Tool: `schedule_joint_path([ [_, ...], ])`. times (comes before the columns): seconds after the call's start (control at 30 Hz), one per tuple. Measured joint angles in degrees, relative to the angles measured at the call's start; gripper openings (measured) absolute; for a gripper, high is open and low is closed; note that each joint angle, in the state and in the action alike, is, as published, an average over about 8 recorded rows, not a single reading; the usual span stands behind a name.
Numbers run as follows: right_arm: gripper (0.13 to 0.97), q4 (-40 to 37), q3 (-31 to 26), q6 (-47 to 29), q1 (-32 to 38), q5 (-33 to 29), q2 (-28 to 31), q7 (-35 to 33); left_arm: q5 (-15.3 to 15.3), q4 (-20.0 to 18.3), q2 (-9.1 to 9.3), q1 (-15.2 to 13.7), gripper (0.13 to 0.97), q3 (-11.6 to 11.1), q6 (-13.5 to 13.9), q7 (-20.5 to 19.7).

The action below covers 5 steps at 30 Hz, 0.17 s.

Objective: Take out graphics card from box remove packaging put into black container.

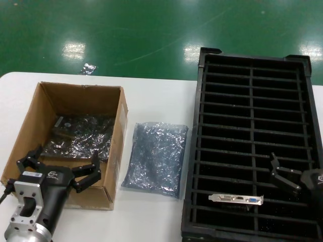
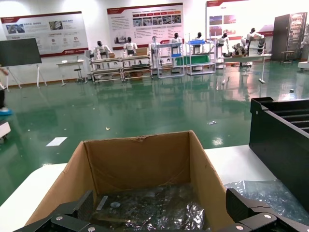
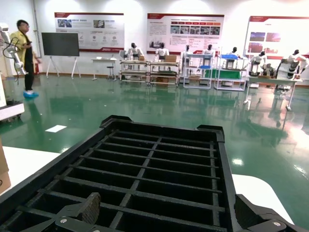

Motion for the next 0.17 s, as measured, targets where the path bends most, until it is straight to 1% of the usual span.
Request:
schedule_joint_path([
  [0.17, 0.966, 0.0, 0.0, 0.0, 0.0, 0.0, 0.0, 0.0, 0.0, 0.0, 0.0, 0.0, 0.966, 0.0, 0.0, 0.0],
])
